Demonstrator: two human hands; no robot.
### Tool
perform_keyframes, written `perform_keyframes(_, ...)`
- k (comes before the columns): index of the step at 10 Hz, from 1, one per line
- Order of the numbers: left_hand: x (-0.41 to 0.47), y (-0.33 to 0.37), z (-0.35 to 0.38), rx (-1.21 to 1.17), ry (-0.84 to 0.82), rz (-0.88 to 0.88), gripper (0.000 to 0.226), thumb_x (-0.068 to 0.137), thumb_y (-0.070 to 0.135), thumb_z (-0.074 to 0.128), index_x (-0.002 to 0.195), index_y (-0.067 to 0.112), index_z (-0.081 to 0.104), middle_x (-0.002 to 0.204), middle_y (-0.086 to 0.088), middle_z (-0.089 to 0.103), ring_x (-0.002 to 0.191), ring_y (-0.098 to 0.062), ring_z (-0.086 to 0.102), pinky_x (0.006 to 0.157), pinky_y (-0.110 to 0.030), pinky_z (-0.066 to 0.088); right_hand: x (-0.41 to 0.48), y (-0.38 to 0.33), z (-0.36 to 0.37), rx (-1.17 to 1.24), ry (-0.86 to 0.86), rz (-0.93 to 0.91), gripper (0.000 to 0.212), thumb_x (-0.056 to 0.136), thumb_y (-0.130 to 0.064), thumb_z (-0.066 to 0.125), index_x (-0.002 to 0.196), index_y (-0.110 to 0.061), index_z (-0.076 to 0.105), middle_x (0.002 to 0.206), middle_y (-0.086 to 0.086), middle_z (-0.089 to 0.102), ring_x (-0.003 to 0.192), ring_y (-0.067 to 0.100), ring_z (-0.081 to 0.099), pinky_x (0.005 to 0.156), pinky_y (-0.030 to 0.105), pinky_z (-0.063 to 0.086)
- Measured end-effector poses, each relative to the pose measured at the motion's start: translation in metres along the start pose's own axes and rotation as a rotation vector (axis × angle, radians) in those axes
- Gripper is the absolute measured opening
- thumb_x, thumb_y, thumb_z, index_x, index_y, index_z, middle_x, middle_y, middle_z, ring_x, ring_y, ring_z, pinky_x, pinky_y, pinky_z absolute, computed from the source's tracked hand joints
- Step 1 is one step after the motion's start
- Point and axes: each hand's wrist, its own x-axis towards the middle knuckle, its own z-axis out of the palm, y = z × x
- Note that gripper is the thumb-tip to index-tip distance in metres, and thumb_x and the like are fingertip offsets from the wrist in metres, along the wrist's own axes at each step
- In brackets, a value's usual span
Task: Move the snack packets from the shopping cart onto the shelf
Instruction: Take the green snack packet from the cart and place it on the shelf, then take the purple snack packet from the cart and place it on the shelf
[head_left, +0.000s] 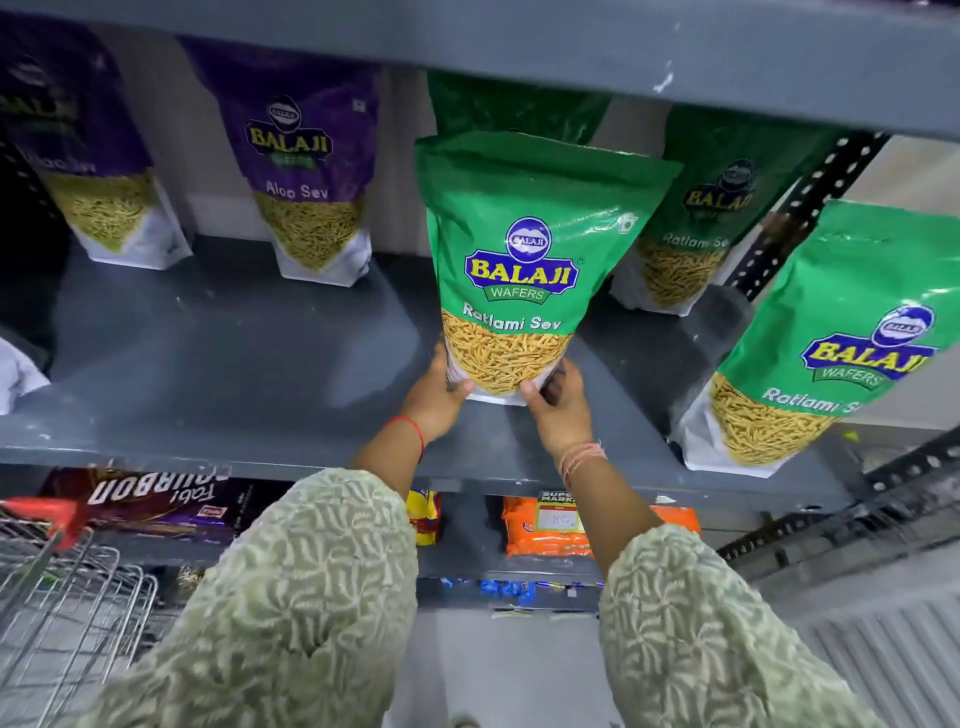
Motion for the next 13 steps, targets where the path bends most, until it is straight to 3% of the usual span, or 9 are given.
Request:
perform_keyframes(3, -0.007, -0.002, 0.01, 0.085, 0.037, -0.076, 0.075, 0.089, 0.028, 0.051, 0.145, 0.024, 0.001, 0.152, -0.009, 0.032, 0.133, -0.036, 0.039, 0.109, -0.045, 0.034, -0.009, 0.0, -0.001, -0.031, 0.009, -0.004, 0.064, 0.085, -0.007, 0.056, 0.139, -0.013, 0.023, 0.14, 0.014, 0.045, 0.126, 0.023, 0.045, 0.109, 0.039, 0.035)
perform_keyframes(4, -0.024, -0.007, 0.01, 0.111, 0.087, -0.067, 0.08, 0.087, 0.028, 0.054, 0.146, 0.019, 0.0, 0.153, -0.013, 0.03, 0.133, -0.035, 0.038, 0.107, -0.041, 0.034, -0.034, 0.005, 0.012, -0.169, 0.203, 0.016, 0.067, 0.085, -0.016, 0.057, 0.14, -0.006, 0.02, 0.148, 0.019, 0.03, 0.136, 0.032, 0.03, 0.114, 0.043, 0.025)
perform_keyframes(5, -0.061, -0.024, -0.006, -0.037, 0.29, -0.028, 0.067, 0.087, 0.026, 0.056, 0.143, 0.013, 0.021, 0.143, -0.019, 0.044, 0.13, -0.03, 0.046, 0.109, -0.04, 0.037, -0.081, 0.019, 0.043, -0.595, 0.174, -0.265, 0.056, 0.083, -0.036, 0.051, 0.129, -0.007, 0.036, 0.141, 0.029, 0.032, 0.129, 0.044, 0.032, 0.108, 0.042, 0.021)
perform_keyframes(6, -0.112, -0.049, -0.047, -0.051, 0.601, 0.002, 0.045, 0.087, 0.023, 0.055, 0.128, 0.008, 0.045, 0.121, -0.02, 0.063, 0.111, -0.027, 0.06, 0.099, -0.04, 0.047, -0.103, 0.019, 0.094, -0.658, -0.076, -0.457, 0.051, 0.082, -0.041, 0.049, 0.123, -0.013, 0.037, 0.14, 0.03, 0.036, 0.128, 0.043, 0.037, 0.108, 0.039, 0.023)
perform_keyframes(8, -0.21, -0.122, -0.187, -0.125, 1.217, -0.271, 0.033, 0.087, 0.023, 0.056, 0.113, 0.004, 0.053, 0.107, -0.019, 0.066, 0.095, -0.029, 0.062, 0.085, -0.03, 0.044, -0.134, -0.027, 0.232, -0.588, -0.6, -0.62, 0.062, 0.084, -0.04, 0.054, 0.133, -0.006, 0.035, 0.15, 0.022, 0.02, 0.137, 0.034, 0.028, 0.111, 0.036, 0.027)
perform_keyframes(10, -0.322, -0.229, -0.287, -0.336, 1.368, -0.699, 0.044, 0.085, 0.021, 0.058, 0.12, -0.001, 0.044, 0.119, -0.031, 0.057, 0.11, -0.042, 0.055, 0.096, -0.045, 0.041, -0.198, -0.025, 0.398, -0.624, -0.978, -0.62, 0.076, 0.076, -0.052, 0.053, 0.129, 0.001, 0.037, 0.137, 0.026, 0.037, 0.129, 0.037, 0.038, 0.108, 0.04, 0.031)
perform_keyframes(11, -0.375, -0.267, -0.308, -0.45, 1.396, -0.922, 0.062, 0.08, 0.03, 0.063, 0.125, -0.005, 0.04, 0.128, -0.026, 0.054, 0.119, -0.038, 0.05, 0.098, -0.037, 0.037, -0.238, -0.009, 0.47, -0.713, -1.166, -0.604, 0.075, 0.076, -0.045, 0.061, 0.129, 0.001, 0.036, 0.136, 0.027, 0.038, 0.127, 0.038, 0.038, 0.108, 0.038, 0.031)
perform_keyframes(12, -0.419, -0.305, -0.32, -0.662, 1.39, -1.104, 0.058, 0.081, 0.032, 0.06, 0.125, -0.003, 0.045, 0.131, -0.022, 0.053, 0.121, -0.035, 0.05, 0.099, -0.037, 0.041, -0.274, 0.012, 0.53, -0.811, -1.362, -0.619, 0.082, 0.071, -0.051, 0.061, 0.131, 0.0, 0.035, 0.137, 0.026, 0.038, 0.128, 0.037, 0.037, 0.107, 0.037, 0.029)
perform_keyframes(13, -0.455, -0.345, -0.316, -0.842, 1.4, -1.18, 0.063, 0.072, 0.039, 0.062, 0.119, -0.003, 0.053, 0.129, -0.024, 0.056, 0.118, -0.036, 0.053, 0.099, -0.04, 0.044, -0.298, 0.032, 0.575, -0.923, -1.543, -0.644, 0.074, 0.078, -0.033, 0.066, 0.134, -0.001, 0.03, 0.142, 0.025, 0.033, 0.129, 0.038, 0.036, 0.106, 0.039, 0.03)
